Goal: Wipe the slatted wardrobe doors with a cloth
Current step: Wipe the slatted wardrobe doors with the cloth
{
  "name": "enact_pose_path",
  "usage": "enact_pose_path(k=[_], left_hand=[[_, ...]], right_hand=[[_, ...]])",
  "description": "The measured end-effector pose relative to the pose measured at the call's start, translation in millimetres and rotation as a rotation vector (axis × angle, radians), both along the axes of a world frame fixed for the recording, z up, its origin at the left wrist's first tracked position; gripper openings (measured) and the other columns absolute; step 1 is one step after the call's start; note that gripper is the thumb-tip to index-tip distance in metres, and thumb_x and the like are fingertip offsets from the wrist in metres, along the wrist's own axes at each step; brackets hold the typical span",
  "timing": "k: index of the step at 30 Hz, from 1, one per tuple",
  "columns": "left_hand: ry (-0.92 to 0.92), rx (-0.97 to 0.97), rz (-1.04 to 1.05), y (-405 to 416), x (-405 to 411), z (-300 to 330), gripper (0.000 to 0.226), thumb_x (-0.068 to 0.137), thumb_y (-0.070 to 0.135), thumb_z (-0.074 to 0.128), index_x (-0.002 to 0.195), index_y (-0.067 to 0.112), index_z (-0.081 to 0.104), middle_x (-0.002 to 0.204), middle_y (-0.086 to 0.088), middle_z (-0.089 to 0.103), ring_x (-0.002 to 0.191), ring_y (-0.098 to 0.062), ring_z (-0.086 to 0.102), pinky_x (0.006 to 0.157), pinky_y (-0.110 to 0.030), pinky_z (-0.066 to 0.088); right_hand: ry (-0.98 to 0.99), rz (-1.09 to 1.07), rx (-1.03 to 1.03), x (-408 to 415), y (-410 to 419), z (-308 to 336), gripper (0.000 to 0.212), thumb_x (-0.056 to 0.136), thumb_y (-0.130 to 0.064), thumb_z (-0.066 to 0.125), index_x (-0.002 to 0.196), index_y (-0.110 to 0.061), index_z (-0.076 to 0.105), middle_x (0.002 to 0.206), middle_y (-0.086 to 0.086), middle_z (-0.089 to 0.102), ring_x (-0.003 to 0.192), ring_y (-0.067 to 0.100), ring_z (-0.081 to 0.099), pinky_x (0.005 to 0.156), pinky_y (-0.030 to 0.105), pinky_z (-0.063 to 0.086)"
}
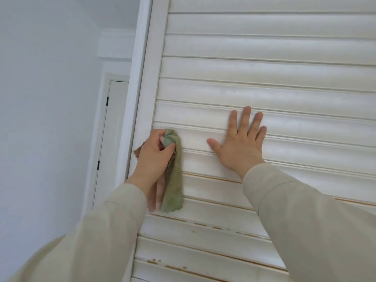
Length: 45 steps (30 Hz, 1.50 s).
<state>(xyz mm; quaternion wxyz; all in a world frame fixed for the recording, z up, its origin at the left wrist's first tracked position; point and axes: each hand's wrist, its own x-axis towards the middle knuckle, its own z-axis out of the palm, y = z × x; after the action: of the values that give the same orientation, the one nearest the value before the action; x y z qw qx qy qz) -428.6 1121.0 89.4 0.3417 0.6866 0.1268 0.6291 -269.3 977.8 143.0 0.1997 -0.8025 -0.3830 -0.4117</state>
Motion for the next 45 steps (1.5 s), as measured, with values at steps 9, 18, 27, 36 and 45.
enact_pose_path(k=[9,18,27,36,45], left_hand=[[0.105,0.002,0.204,-3,-12,-41,0.011,0.086,0.008,0.060,0.078,0.013,0.055,0.078,-0.004,0.061,0.075,-0.020,0.061,0.067,-0.037,0.052],[0.434,0.305,0.360,-20,8,-51,0.020,0.092,0.022,0.058,0.112,0.019,0.054,0.144,0.004,0.038,0.135,-0.014,0.031,0.113,-0.029,0.028],[0.375,0.291,0.626,-5,-13,-98,0.024,0.095,0.019,0.057,0.112,0.003,0.062,0.133,-0.011,0.052,0.121,-0.033,0.045,0.104,-0.042,0.037],[0.433,0.586,0.541,-34,21,-78,0.025,0.089,0.037,0.053,0.101,0.017,0.062,0.122,0.000,0.054,0.114,-0.022,0.044,0.091,-0.040,0.047],[0.369,0.458,0.675,-7,1,-84,0.028,0.082,0.030,0.065,0.101,0.009,0.066,0.114,-0.009,0.063,0.098,-0.035,0.060,0.085,-0.043,0.050]], right_hand=[[0.036,-0.011,-0.094,-9,-7,-23,0.094,0.091,-0.075,0.017,0.152,-0.016,-0.024,0.156,0.011,-0.037,0.142,0.039,-0.033,0.117,0.060,-0.009],[0.062,-0.033,-0.127,-9,-11,-30,0.093,0.090,-0.076,0.015,0.152,-0.019,-0.025,0.156,0.008,-0.037,0.142,0.037,-0.034,0.117,0.061,-0.007],[0.058,-0.047,-0.102,-9,-6,-35,0.092,0.090,-0.075,0.014,0.152,-0.019,-0.026,0.156,0.008,-0.036,0.143,0.037,-0.033,0.117,0.062,-0.006],[0.054,-0.056,-0.095,-7,-4,-37,0.092,0.090,-0.075,0.012,0.151,-0.018,-0.026,0.156,0.009,-0.036,0.142,0.038,-0.033,0.116,0.062,-0.005],[0.042,-0.066,-0.101,-9,-4,-36,0.091,0.091,-0.074,0.012,0.151,-0.017,-0.026,0.156,0.011,-0.036,0.143,0.039,-0.032,0.116,0.063,-0.004]])
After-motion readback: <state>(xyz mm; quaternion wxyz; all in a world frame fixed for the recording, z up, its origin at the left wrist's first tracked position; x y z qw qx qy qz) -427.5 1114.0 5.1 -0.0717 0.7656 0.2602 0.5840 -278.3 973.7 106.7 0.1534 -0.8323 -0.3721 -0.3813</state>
